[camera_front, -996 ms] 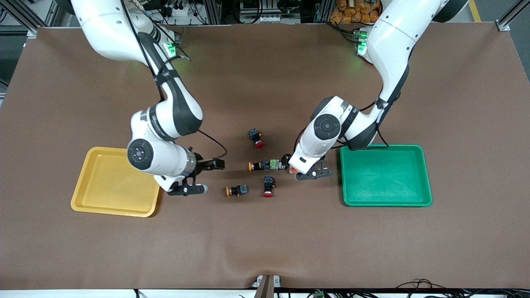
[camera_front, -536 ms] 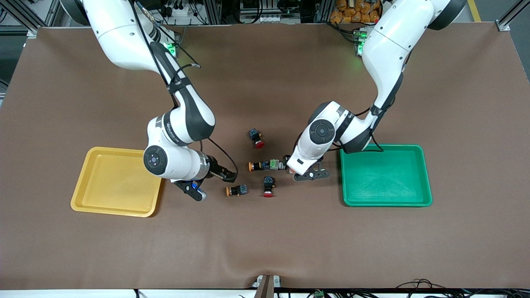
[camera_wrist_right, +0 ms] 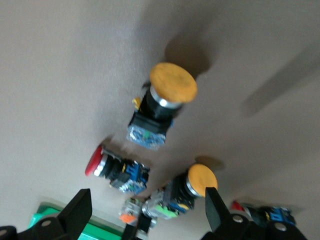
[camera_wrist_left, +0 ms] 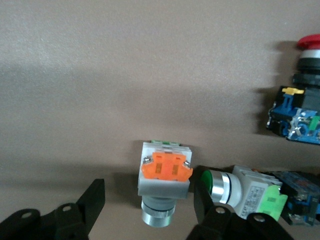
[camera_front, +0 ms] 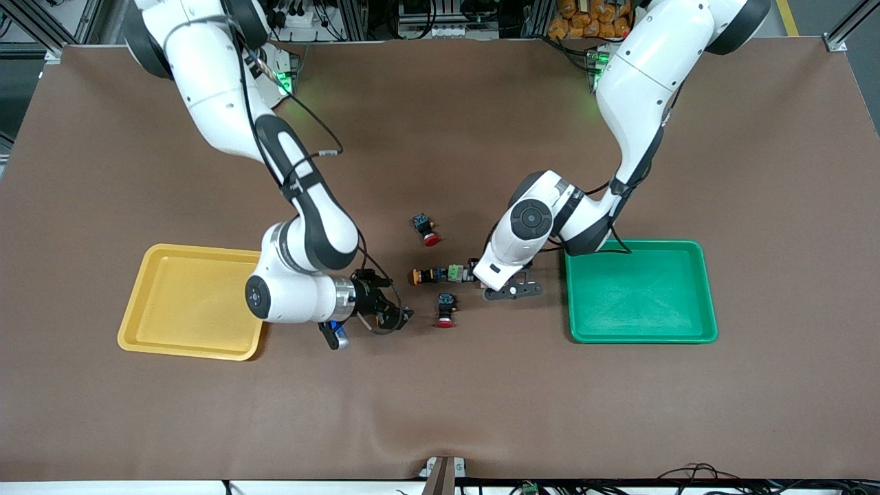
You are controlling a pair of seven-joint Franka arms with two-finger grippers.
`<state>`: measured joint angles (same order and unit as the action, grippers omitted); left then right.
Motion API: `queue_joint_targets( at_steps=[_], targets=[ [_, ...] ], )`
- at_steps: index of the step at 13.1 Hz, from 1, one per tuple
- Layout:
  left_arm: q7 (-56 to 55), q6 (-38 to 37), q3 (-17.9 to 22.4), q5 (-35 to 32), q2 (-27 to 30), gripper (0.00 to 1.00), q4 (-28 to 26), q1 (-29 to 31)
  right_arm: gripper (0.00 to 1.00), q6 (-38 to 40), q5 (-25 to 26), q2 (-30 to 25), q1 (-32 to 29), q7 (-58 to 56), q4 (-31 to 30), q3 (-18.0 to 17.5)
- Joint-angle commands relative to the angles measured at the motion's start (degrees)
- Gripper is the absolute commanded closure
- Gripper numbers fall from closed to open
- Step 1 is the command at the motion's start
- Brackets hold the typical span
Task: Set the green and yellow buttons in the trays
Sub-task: 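Carry the orange button to the green tray with the left gripper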
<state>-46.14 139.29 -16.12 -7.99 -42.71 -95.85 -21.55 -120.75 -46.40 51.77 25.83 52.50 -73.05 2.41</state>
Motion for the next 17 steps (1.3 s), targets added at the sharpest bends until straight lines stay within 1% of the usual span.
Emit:
queue_joint_targets(
  at_steps=[1,2,3,5,7,10,13,15,16,17],
  targets=[
    [-1.1,0.5,0.5,-1.6,-0.6,0.64,1.2,-0.8,0.0,0.9,-1.7,2.9,-1.2,-0.2,3.5,-0.3],
    [-0.9,0.4,0.5,-1.7,-0.2,0.94,1.1,-0.4,0.0,0.8,-2.2,3.8,-2.1,-2.9,3.5,-0.3],
    [-0.6,-0.2,0.6,-1.8,0.3,1.0,0.9,0.1,0.0,0.8,-3.8,4.0,-2.7,-6.4,3.3,-0.3],
    [-0.3,-2.6,0.6,-2.1,3.1,1.0,0.1,2.5,0.0,0.8,-7.2,4.7,-3.5,-11.5,2.1,-0.3],
    [-0.1,-8.3,0.6,-2.3,6.7,1.0,0.1,4.6,0.0,0.6,-9.2,5.3,-3.2,-14.5,1.8,-0.3],
    [0.4,-16.7,0.6,-2.5,11.1,1.0,0.1,9.2,0.0,0.6,-9.2,6.7,-3.5,-19.9,1.8,-0.3],
    [5.3,-20.1,0.6,-4.1,12.4,1.0,0.1,15.5,0.0,0.6,-9.1,6.9,-3.4,-21.1,1.7,-0.2],
    [6.9,-20.5,0.4,-9.3,12.4,1.0,-1.4,19.7,0.0,0.6,-8.5,7.1,-3.1,-23.6,1.7,-0.2],
    [6.9,-20.1,0.3,-11.3,11.9,1.0,-2.4,21.3,0.18,0.7,-8.5,7.2,-3.2,-27.7,1.5,-0.2],
    [6.9,-19.9,0.3,-11.5,11.7,1.0,-3.1,22.3,0.48,0.6,-8.8,7.3,-3.5,-31.8,0.6,-0.2]
  ],
)
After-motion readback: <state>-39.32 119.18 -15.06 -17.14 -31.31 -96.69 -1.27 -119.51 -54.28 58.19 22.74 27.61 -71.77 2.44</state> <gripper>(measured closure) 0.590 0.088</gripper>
